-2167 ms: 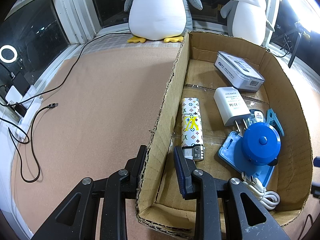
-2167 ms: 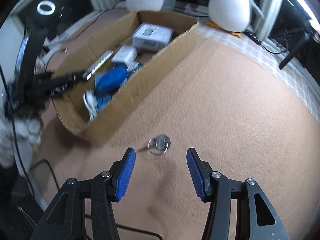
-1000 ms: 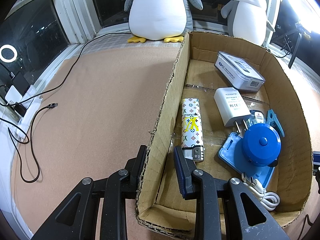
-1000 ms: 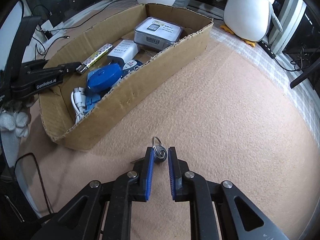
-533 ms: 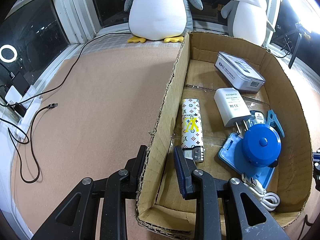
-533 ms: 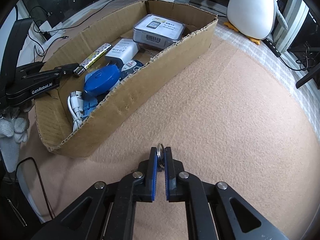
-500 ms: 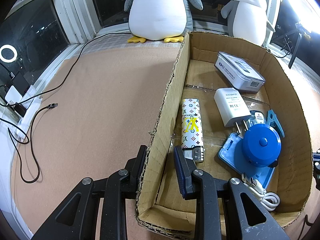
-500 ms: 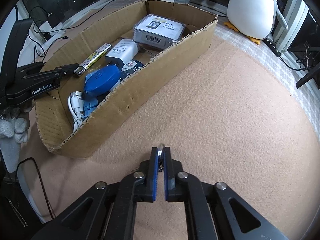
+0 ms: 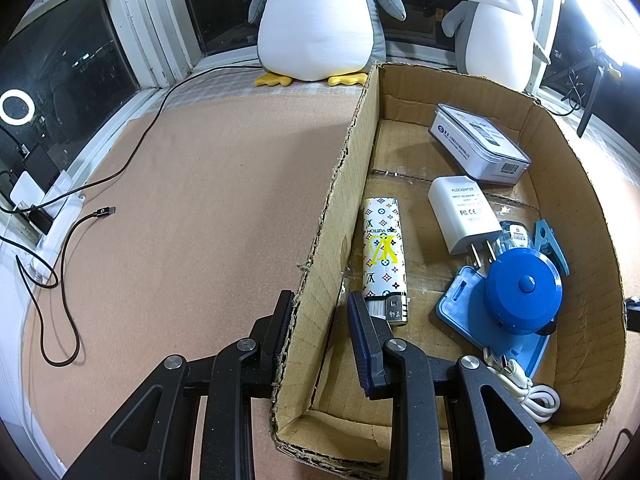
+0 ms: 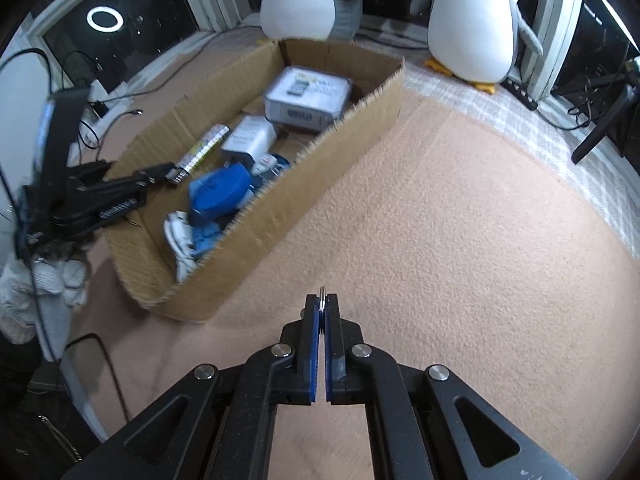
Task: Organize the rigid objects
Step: 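Carry the key ring into the box and open the right tool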
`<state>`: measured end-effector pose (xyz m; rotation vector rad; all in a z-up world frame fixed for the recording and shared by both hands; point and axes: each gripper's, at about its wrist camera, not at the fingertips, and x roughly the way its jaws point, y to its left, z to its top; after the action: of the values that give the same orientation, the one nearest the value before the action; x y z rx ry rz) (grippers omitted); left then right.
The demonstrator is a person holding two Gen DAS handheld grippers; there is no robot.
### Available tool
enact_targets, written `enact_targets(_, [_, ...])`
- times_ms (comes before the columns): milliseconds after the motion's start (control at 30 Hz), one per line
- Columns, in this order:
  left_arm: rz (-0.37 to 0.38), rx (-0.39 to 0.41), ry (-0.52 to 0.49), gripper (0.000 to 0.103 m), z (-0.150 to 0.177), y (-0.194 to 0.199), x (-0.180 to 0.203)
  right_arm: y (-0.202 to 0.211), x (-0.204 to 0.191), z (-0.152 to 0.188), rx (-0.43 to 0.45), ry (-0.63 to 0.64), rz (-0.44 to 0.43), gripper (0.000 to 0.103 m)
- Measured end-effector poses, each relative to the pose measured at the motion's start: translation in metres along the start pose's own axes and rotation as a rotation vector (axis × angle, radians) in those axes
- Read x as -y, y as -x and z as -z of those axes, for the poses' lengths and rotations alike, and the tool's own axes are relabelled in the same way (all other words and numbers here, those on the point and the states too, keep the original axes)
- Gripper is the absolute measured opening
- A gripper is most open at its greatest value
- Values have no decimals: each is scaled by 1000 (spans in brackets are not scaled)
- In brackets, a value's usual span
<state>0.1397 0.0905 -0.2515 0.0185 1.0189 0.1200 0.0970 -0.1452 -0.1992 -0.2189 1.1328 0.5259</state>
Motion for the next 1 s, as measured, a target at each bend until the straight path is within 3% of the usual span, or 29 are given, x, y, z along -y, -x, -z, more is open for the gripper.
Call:
enact_targets(233, [3,1,1,29,0,0,-1,41,-24,-18,98,44,-11,2])
enact_targets(567, [4,0,3,29,-1,0,-1,66,-52,-58,192,100,-41,2])
enact_targets(1000, [11,0,8,29,-1,0,-3,14,-83,-74,75,124,-124,2])
